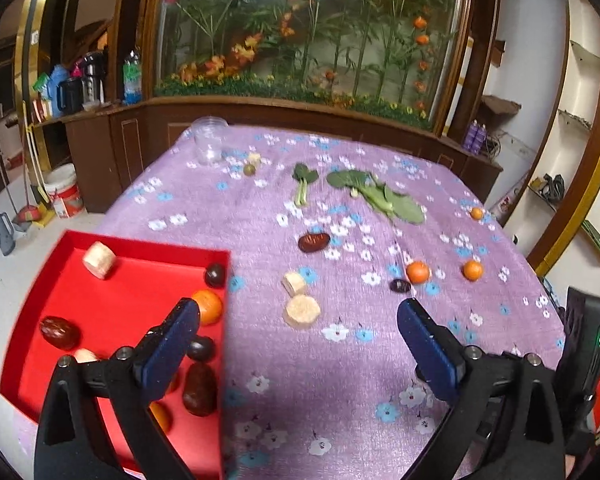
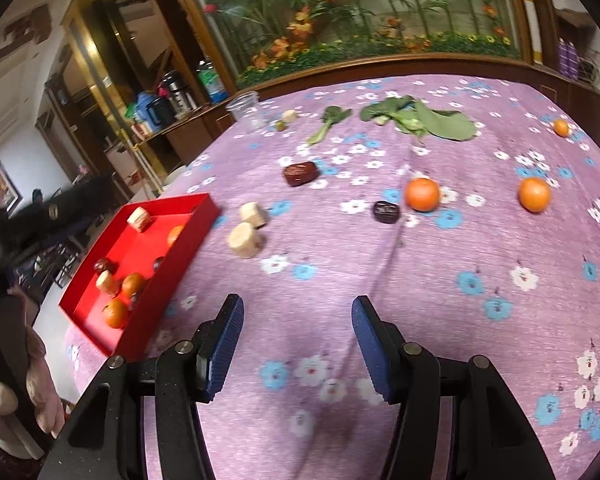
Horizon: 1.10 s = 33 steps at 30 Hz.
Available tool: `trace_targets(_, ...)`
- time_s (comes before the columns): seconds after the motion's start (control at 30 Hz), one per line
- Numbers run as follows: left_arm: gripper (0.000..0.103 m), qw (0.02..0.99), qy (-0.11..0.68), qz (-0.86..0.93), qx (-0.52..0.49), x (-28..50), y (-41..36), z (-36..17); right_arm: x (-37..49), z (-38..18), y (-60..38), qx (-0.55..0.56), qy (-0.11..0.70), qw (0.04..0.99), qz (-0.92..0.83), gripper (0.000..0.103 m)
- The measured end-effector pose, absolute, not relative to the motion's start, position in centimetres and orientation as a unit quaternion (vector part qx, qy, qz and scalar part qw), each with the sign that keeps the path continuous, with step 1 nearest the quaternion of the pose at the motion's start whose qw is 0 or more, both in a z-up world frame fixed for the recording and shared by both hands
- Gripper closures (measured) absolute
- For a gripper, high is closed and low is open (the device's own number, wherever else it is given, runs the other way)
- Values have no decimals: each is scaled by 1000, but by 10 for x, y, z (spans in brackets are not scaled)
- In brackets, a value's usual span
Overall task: Organize fruits
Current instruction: 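Move both open grippers back over the remaining fruits on the table, then grasp a dark plum with the right gripper while the left grasps a round rice cake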
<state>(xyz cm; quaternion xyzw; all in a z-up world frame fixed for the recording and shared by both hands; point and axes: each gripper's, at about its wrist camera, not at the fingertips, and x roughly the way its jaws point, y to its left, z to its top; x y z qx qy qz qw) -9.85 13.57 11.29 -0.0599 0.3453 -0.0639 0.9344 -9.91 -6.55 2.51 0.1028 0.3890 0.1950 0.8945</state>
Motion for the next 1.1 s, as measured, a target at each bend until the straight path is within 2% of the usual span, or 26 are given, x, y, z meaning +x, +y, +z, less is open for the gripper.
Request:
trace_targets(0.8,4,904,419,-62,-54,-37,121,48,-19,17,-85,52,410,896,164,42)
trace_targets(0.9,7,902,423,-68,-50,-29,118,44,-6,17,-83,39,411,895,167,42)
trace_targets(1.0,16,898,431,-72,-44,-22,114,39,6,14,-80,32,415,893,172,42)
trace_targets(1.1,18,895,439,-68,-42,-16,111,34,16,9,-75,26,419,890,178,44)
